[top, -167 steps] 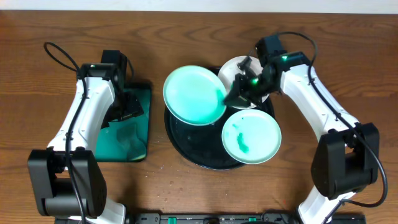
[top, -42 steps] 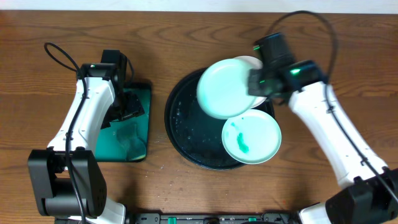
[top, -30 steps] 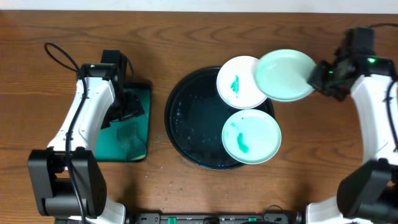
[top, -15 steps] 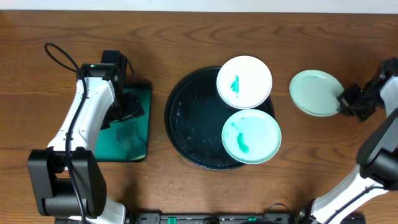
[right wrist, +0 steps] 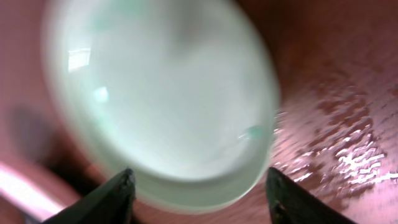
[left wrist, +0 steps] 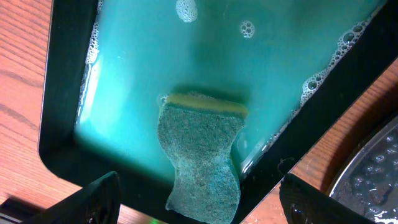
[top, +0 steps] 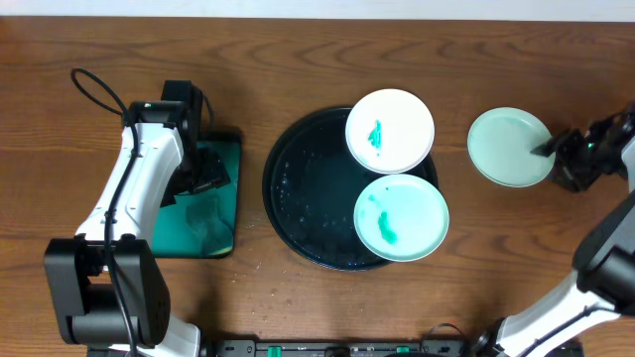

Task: Clean dirty plates on tray and stack at the side
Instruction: 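Carry the green plate right and set it on the table, then move the right gripper back to the tray and grip the lower green plate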

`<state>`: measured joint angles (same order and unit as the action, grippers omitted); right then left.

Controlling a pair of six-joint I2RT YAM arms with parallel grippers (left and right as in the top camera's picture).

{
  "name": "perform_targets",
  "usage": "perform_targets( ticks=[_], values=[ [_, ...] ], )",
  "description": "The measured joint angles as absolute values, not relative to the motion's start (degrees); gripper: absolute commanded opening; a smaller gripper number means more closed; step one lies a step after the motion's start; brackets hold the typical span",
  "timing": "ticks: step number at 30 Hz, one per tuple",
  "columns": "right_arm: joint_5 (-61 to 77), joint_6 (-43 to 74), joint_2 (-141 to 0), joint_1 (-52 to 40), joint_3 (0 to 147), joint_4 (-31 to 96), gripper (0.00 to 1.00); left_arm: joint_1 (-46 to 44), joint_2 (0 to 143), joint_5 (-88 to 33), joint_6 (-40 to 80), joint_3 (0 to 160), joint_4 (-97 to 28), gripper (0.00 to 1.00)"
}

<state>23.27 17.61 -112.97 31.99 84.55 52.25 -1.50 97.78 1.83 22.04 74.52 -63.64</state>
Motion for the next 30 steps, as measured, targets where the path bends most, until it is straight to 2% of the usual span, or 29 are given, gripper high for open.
perform_targets(
  ticks=[3,6,8,9,10,14,19,27,30],
  values=[
    [24.1,15.2,-105.7,29.6,84.6,53.7,0.66,-1.5,97.8,1.8,22.0,74.5,-63.6,0.82],
    [24.1,13.8,-99.2,25.8,84.8,58.9,0.71,-1.5,97.8,1.8,22.0,74.5,-63.7,0.82],
    [22.4,14.1,-96.3,22.3,85.1,65.0,0.67,-1.5,97.8,1.8,22.0,74.5,-63.7,0.82],
    [21.1,14.5,-95.5,20.4,85.1,67.5,0.6,-1.5,97.8,1.8,22.0,74.5,-63.7,0.82],
    [18.3,15.4,-95.0,16.4,85.1,72.1,0.59,-1.5,97.8,1.8,22.0,74.5,-63.6,0.82],
    [13.8,16.3,-95.2,10.4,81.8,74.6,0.56,-1.5,97.8,1.8,22.0,74.5,-63.7,0.82],
    [11.9,17.7,-95.3,3.6,73.1,67.8,0.53,-1.5,97.8,1.8,22.0,74.5,-63.7,0.82],
    [11.5,18.4,-95.3,-1.7,60.4,51.0,0.53,-1.5,97.8,1.8,22.0,74.4,-63.7,0.82],
    [11.5,18.5,-95.4,-2.9,57.6,47.0,0.44,-1.5,97.8,1.8,22.0,74.3,-63.7,0.82]
  ],
)
